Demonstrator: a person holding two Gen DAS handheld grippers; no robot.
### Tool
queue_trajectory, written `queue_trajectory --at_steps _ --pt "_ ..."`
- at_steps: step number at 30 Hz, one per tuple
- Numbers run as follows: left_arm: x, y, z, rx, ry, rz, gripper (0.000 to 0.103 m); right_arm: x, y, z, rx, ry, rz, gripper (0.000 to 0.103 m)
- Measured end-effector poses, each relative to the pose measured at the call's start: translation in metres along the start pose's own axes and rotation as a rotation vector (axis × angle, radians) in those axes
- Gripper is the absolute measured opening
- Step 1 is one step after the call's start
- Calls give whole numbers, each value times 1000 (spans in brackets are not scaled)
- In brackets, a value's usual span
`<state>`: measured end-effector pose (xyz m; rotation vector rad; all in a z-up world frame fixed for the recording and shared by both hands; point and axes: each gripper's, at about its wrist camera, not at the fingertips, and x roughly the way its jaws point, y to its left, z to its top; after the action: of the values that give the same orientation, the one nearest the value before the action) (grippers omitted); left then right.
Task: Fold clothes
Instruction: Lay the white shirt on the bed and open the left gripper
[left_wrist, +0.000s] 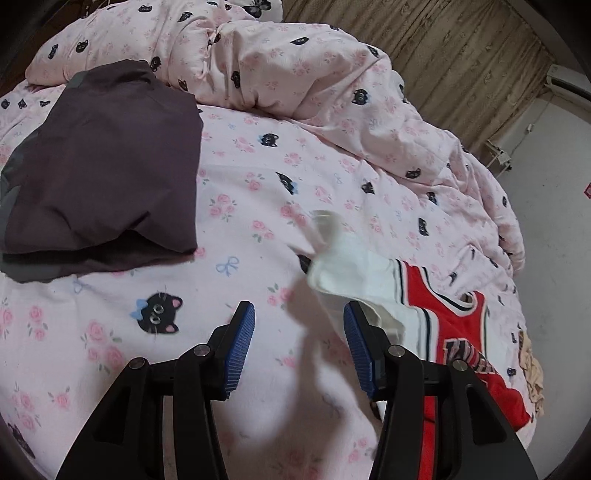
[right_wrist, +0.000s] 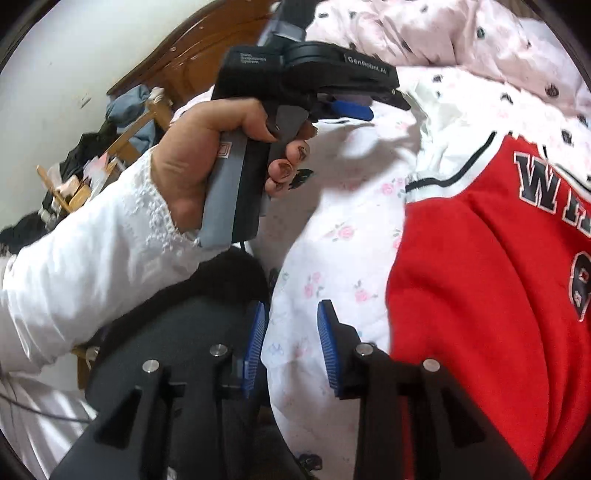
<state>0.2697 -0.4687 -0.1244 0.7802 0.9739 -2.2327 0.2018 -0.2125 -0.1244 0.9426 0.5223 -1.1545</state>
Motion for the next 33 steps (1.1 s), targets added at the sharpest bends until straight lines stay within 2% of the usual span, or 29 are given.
queue_trajectory --at_steps 3,5,9,11,13,16,20,23,26,33 --pt "1 -9 -8 9 30 -43 45 -27 -6 -15 34 -43 -18 32" --pt "3 -18 -16 3 53 -67 45 -37 -27 -11 76 -77 -37 32" --pt "2 -33 -40 13 80 -105 45 -72 -54 -30 159 -142 -89 32" --pt "-1 -43 -52 55 71 -78 45 -83 -57 -37 194 -168 -121 39" --pt "-2 -48 -58 79 51 -47 45 -89 -58 -46 235 -193 -135 40" --pt "0 -47 -58 43 46 -33 45 -90 -63 -58 292 -221 -119 40" --pt "-4 -45 -60 -20 61 -62 45 -92 -70 -69 332 -230 -127 40" --pt "-13 -46 -78 -23 83 -84 46 -93 -69 -77 338 -230 -147 40" --pt "-28 -49 -108 19 104 -112 46 -101 -67 -86 348 -253 -158 40" --pt "-54 -71 -157 151 70 -174 47 -115 -74 -95 405 -320 -152 45"
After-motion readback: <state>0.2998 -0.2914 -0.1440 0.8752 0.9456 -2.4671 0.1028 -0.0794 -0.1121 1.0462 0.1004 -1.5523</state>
